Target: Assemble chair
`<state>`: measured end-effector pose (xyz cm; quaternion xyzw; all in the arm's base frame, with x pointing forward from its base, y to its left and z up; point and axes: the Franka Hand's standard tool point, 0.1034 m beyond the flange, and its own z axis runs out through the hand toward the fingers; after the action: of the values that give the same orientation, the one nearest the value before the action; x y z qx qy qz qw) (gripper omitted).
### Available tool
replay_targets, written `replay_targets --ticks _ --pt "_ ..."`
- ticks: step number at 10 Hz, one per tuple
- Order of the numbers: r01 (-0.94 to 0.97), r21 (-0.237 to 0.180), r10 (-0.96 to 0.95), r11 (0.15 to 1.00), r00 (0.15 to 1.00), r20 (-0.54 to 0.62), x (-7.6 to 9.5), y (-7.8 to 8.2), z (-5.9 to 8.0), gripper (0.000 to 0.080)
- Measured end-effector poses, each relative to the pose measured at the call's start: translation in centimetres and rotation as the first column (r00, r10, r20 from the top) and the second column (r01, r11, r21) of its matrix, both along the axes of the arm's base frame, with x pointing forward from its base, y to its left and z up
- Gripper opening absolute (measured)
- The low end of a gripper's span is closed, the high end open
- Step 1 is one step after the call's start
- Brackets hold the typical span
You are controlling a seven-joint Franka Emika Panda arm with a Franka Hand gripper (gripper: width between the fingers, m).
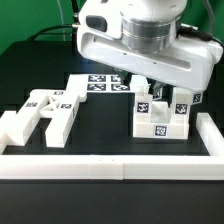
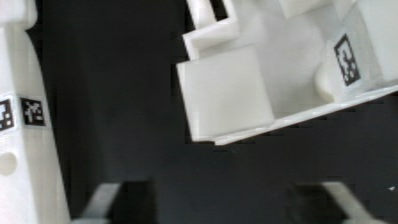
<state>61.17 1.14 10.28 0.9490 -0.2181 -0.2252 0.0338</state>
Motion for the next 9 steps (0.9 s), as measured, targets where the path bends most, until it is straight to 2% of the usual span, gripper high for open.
replay_targets --ticks 1,2,3,5,6,9 --pt "0.0 0.0 0.0 1.0 1.0 0.0 0.0 0.0 0.0 0.0536" --pt "-0.022 0.002 0.022 1.0 0.999 0.044 0.5 0.3 0.2 0.0536" --pt "-0.059 0.011 0.058 0.998 0.993 0.105 0.5 1.0 0.6 0.0626" --pt "-0.121 0.043 0.114 0.992 0.985 0.131 -0.8 1.5 1.1 0.0645" --pt "-0.111 0.041 0.105 0.993 0.986 0.131 -0.8 1.0 1.1 0.0648" --pt "-0.111 0.039 0.105 0.993 0.986 0.128 -0.9 1.0 0.9 0.0649"
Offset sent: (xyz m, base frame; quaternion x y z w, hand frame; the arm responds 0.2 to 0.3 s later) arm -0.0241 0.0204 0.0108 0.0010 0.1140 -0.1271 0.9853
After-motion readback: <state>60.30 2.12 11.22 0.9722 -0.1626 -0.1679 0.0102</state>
